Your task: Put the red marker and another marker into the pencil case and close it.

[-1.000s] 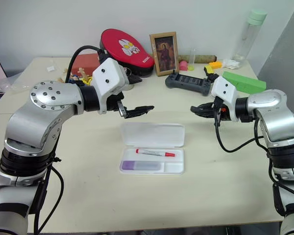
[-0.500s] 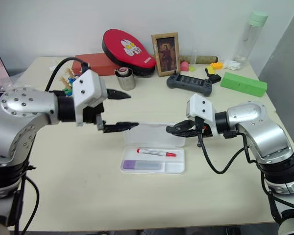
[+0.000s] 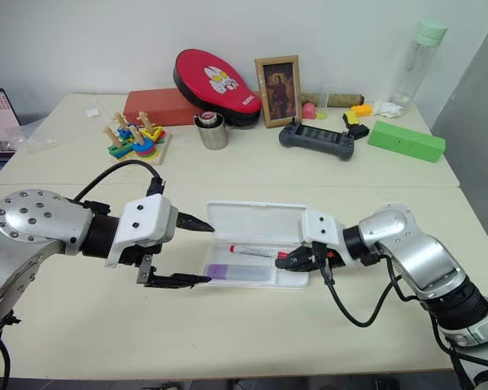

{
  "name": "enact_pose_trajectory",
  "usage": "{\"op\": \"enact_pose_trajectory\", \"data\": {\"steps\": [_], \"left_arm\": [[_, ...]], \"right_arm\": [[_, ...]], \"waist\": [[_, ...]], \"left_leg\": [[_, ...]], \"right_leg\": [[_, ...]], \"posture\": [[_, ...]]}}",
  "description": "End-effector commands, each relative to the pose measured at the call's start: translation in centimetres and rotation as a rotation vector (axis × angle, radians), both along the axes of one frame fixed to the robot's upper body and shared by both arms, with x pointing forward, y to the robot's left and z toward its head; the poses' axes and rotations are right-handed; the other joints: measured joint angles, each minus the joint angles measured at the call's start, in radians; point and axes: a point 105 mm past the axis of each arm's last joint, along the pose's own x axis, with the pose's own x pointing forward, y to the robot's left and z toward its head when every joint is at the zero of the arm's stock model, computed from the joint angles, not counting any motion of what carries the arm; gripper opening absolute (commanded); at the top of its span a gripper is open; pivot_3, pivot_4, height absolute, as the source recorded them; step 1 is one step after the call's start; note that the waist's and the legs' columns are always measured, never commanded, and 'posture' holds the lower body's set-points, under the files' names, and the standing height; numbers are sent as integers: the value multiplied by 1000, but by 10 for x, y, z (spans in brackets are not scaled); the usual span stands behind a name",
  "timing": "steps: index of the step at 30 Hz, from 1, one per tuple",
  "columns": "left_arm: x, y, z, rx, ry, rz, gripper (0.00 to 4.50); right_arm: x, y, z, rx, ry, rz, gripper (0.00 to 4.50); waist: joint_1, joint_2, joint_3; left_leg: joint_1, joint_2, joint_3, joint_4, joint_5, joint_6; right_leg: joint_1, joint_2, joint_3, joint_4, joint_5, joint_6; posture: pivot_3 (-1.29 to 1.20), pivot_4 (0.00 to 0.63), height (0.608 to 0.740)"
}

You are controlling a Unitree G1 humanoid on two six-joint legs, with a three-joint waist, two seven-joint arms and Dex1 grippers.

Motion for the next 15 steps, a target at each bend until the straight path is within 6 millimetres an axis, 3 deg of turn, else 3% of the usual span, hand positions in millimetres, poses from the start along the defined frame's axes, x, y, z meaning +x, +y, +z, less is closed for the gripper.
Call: {"op": "enact_pose_trajectory", "data": {"steps": [1,13,15], "left_arm": [[6,0,6,4,-51,1,4500],[10,-1,9,-11,-76,14,4500],[9,-1,8,-12,-76,15,4500]], "right_arm": [[3,-4,-5,-16,-19,-16,280],[14,-3,-26,-48,-6,-47,280],[14,-2,-25,-39,-1,-43,978]], "waist": [[-1,0,0],[-2,0,0],[-3,0,0]], "left_leg": [[0,0,0,0,0,0],[0,0,0,0,0,0],[0,0,0,0,0,0]], "right_leg": [[0,0,0,0,0,0],[0,0,0,0,0,0],[0,0,0,0,0,0]], "posture": [[0,150,740],[0,150,740],[0,150,740]]}}
